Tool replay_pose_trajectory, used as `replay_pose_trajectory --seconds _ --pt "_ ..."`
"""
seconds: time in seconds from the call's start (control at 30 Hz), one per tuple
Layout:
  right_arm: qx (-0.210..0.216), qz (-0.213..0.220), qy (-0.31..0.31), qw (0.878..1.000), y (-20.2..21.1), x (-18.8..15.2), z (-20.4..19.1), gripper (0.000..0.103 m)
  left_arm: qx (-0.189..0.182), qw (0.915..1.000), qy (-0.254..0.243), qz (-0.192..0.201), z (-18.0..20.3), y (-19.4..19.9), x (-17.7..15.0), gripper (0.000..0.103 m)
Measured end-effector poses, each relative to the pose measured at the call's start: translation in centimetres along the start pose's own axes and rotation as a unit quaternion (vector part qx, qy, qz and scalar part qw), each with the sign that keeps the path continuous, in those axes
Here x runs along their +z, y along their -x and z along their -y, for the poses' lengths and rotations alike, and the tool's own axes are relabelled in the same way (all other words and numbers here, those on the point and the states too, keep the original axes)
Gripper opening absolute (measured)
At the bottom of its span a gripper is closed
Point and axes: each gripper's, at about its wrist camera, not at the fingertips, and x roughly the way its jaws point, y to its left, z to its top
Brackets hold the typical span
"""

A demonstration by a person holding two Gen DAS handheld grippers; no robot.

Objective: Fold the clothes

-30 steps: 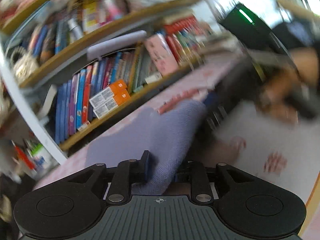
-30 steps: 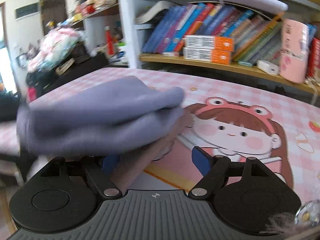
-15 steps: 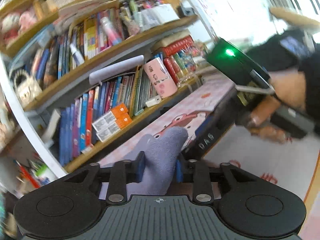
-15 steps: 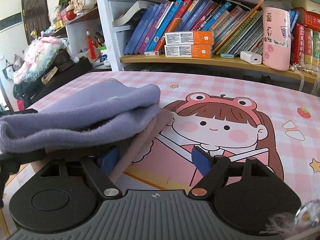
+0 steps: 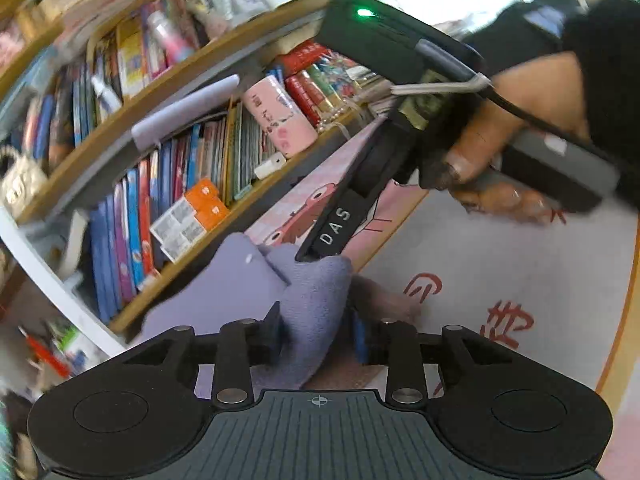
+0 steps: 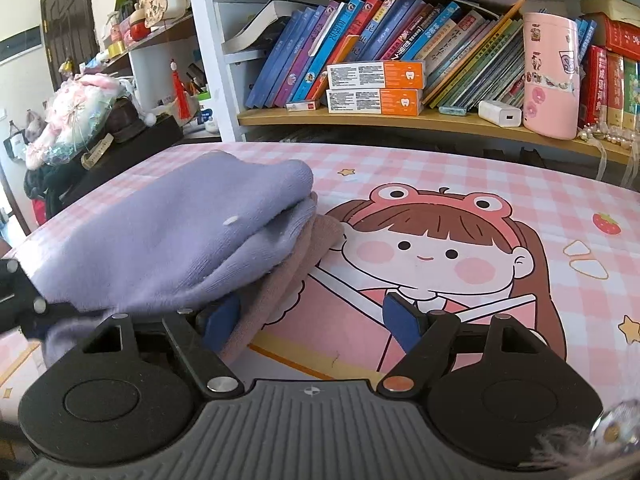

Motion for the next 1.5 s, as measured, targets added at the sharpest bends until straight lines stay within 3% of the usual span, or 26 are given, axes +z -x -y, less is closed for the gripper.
replay_pose_trajectory --seconds 0.13,0.37,0.47,0.67,0.73,0.83,0.97,1.1,1.2,1.3,1.4,1.5 --pt "-0.012 0.027 -0.029 0.999 1.0 0.4 1.2 0.077 -0.033 0.9988 0.031 0.018 -1.8 1.3 0.4 0.044" --pt "0.013 0.070 -0.115 0.991 2.2 0.8 3.7 0.077 -0.048 0.9946 0.075 0.054 -2.9 3.7 0.6 0.041" --pt "0.040 0.072 -0.127 0.988 2.2 0.9 3.6 0.077 -0.074 0.9941 0.073 0.031 -2.0 2.5 0.2 0.032" --pt "0.067 0.065 -0.130 0.987 2.0 0.9 3.2 0.077 -0.109 0.9887 0.103 0.003 -1.8 0.8 -0.4 0.037" --pt "0.071 0.061 -0.126 0.988 2.0 0.8 3.0 0.077 -0.124 0.9858 0.111 0.021 -2.5 1.9 -0.2 0.047" --pt "0.077 0.055 -0.121 0.988 1.8 0.7 2.7 0.077 -0.143 0.9761 0.143 0.079 -4.4 4.4 -0.3 0.048" --pt "0.086 0.047 -0.121 0.988 1.4 0.5 2.5 0.077 -0.101 0.9644 0.223 0.100 -9.0 5.9 -1.8 0.050" --pt "0.093 0.044 -0.141 0.985 1.2 0.3 2.7 0.074 -0.050 0.9473 0.309 0.067 -13.8 5.0 -4.7 0.056" --pt "0.121 0.044 -0.166 0.978 1.1 0.1 2.9 0.074 -0.041 0.9317 0.359 0.037 -16.5 3.6 -7.3 0.061" --pt "0.141 0.032 -0.189 0.971 0.7 -0.2 3.0 0.073 -0.054 0.9072 0.417 0.022 -18.4 2.3 -9.7 0.061" --pt "0.148 0.020 -0.200 0.968 0.3 -0.4 2.6 0.073 -0.091 0.8769 0.472 0.017 -19.3 0.9 -11.7 0.061" --pt "0.157 0.016 -0.215 0.964 0.3 -0.7 2.2 0.073 -0.127 0.8536 0.505 0.018 -19.9 -0.8 -12.6 0.062"
